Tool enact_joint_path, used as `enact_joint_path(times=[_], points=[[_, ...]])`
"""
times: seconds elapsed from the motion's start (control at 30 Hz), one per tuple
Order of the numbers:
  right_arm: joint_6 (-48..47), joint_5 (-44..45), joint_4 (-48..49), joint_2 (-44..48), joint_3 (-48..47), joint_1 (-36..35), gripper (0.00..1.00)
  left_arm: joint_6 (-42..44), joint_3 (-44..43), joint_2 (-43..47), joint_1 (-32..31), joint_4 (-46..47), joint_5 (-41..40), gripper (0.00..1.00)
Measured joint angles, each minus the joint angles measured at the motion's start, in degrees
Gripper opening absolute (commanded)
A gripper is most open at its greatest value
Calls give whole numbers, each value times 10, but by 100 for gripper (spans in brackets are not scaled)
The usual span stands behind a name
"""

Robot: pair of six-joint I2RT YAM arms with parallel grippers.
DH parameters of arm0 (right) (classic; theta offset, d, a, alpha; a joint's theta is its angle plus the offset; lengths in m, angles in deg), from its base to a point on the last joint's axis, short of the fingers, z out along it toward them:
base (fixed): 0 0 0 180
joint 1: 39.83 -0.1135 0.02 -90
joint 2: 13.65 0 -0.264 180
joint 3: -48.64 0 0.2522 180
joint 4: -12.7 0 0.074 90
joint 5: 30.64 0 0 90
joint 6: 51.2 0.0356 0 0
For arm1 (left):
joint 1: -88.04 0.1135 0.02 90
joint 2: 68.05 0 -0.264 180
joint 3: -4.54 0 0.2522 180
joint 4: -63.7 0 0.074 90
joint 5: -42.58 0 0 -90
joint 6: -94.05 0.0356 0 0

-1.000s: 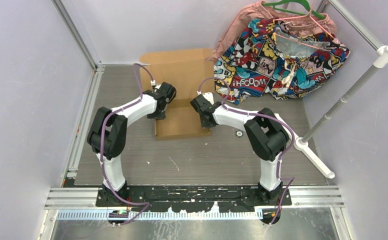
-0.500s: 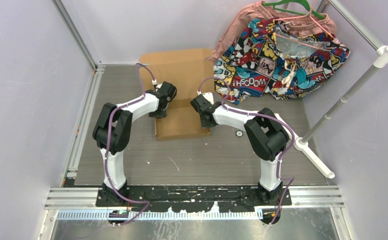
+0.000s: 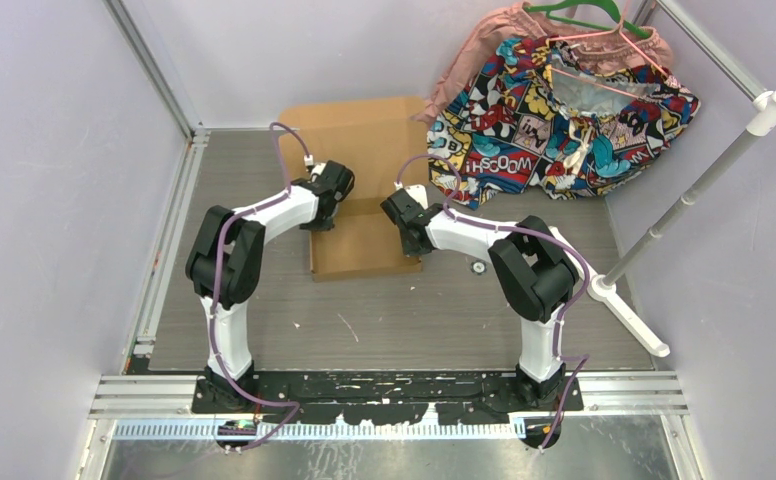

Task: Fold the paper box
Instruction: Fold the paper box at the center of the board.

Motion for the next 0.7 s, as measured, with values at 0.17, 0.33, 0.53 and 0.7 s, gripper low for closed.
enact_joint_path(times=[0.17,0.33,0.53,0.7], points=[[0,-2,2,0,0,0,4,-3,-5,-1,0,6,-2,4],[2,-3,5,0,1,1,4,-5,-21,-3,0,13,-1,2],[2,-3,6,0,1,3,9,-1,-21,-4,0,11,-2,26],[-1,-2,6,0,1,3,17,8,-21,-4,2,5,-12,36]])
